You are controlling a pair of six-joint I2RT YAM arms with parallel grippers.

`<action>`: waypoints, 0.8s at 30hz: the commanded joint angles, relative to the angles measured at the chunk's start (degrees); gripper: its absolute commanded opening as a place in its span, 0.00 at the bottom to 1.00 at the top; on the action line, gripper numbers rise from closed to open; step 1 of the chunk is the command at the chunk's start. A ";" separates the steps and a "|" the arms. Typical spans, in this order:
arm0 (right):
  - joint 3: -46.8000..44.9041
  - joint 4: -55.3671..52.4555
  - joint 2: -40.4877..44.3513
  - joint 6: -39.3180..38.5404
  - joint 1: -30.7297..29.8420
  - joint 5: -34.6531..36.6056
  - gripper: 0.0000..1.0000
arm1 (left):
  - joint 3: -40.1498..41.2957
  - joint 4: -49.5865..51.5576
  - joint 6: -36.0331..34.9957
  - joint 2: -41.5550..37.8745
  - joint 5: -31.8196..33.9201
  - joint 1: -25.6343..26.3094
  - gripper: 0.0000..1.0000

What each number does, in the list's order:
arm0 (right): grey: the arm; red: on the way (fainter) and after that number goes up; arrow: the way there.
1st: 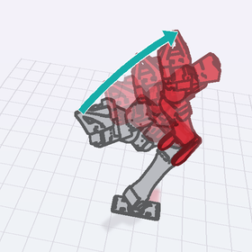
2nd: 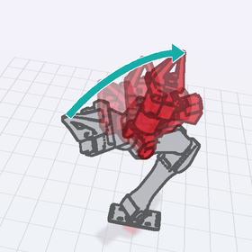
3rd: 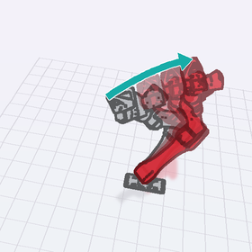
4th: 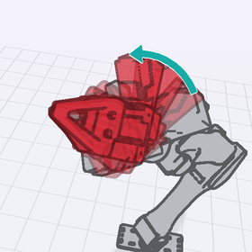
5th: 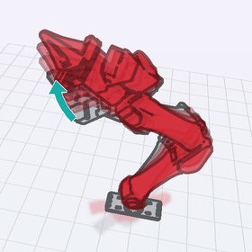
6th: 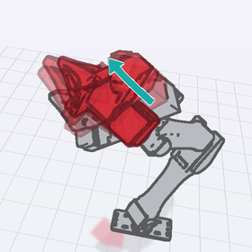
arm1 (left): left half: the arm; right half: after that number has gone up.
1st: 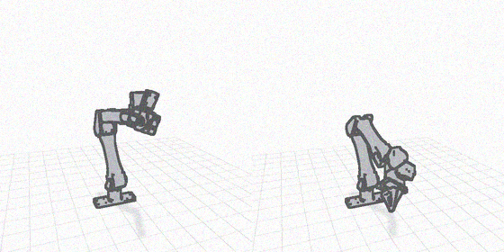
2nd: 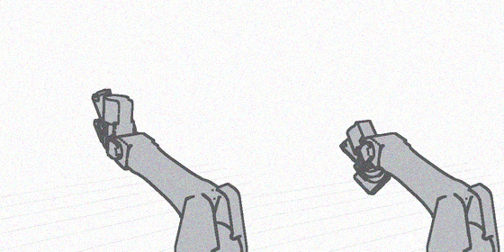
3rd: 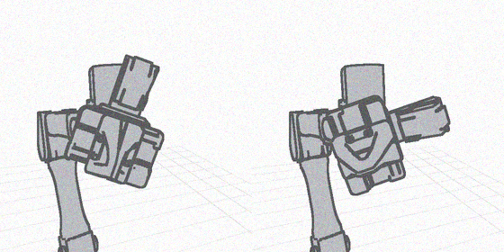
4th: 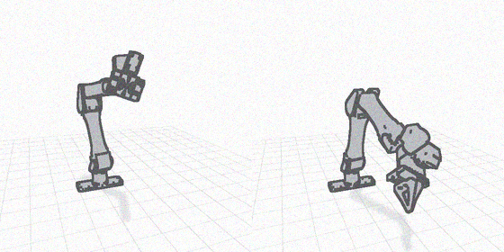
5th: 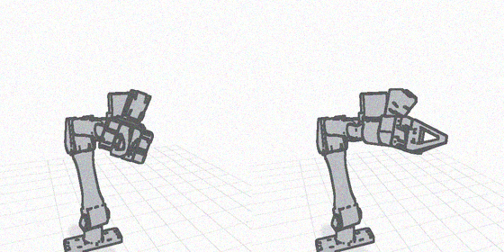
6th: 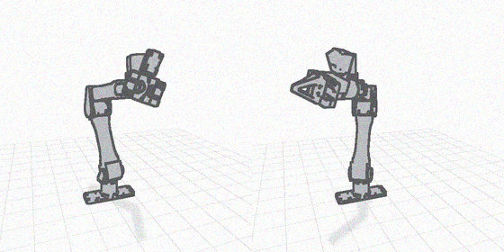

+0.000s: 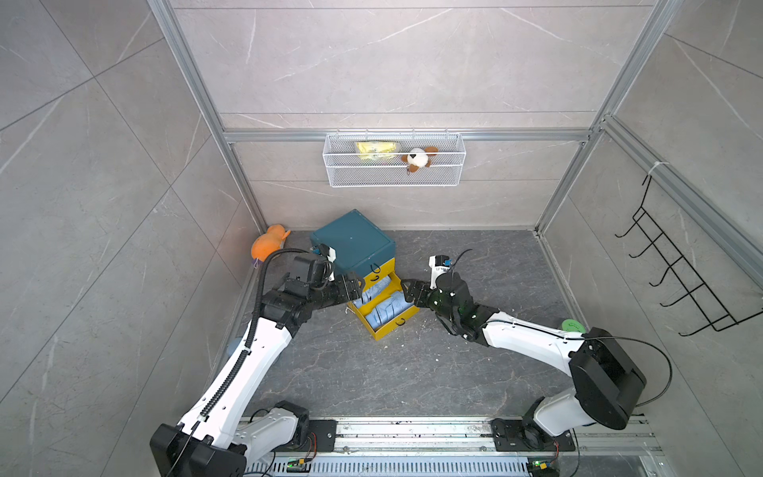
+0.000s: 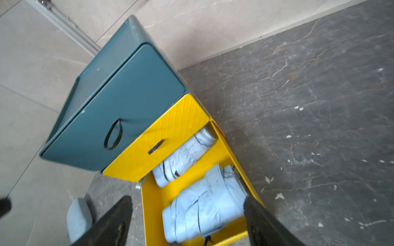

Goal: Place the umbrella in the drawer by color
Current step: Place the umbrella in the drawer.

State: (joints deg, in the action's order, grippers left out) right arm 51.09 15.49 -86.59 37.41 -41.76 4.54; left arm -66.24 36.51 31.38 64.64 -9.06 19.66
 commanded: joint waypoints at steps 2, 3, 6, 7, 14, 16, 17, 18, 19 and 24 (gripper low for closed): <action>-1.46 -7.39 2.53 -4.62 -0.17 -7.71 0.85 | -4.33 1.03 2.00 2.49 2.65 -2.92 0.86; -1.86 -8.02 2.80 -5.13 -0.22 -8.44 0.85 | -4.87 0.80 2.41 3.03 3.05 -3.32 0.87; -3.32 -9.82 3.43 -6.39 -0.34 -9.79 0.87 | -6.82 -0.32 3.40 5.85 3.90 -4.32 0.88; -3.98 -9.98 3.61 -6.68 -0.43 -10.25 0.87 | -7.56 -0.63 3.48 6.98 4.46 -4.53 0.88; -6.53 -11.62 4.10 -8.58 -2.44 -11.73 0.88 | -11.94 -1.30 4.38 13.99 8.00 -7.04 0.88; -7.20 -11.38 3.65 -8.70 -3.05 -11.74 0.88 | -12.63 -1.78 5.05 16.01 8.28 -8.07 0.88; -7.61 -11.00 3.32 -8.67 -3.36 -11.68 0.88 | -12.92 -2.18 5.50 17.19 8.10 -8.72 0.88; -8.06 -10.55 2.98 -8.58 -3.57 -11.74 0.88 | -13.19 -2.52 5.91 18.03 7.80 -9.22 0.88; -8.48 -9.74 2.60 -8.37 -3.76 -11.74 0.88 | -13.26 -3.24 6.35 18.82 7.21 -9.54 0.88; -10.12 -4.53 -0.96 -7.17 -4.30 -11.87 0.87 | -13.29 -7.48 7.18 21.71 5.98 -9.64 0.88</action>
State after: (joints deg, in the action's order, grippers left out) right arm 42.02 7.22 -85.10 30.17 -45.71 -6.96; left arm -77.54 32.56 37.21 85.56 -2.68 9.93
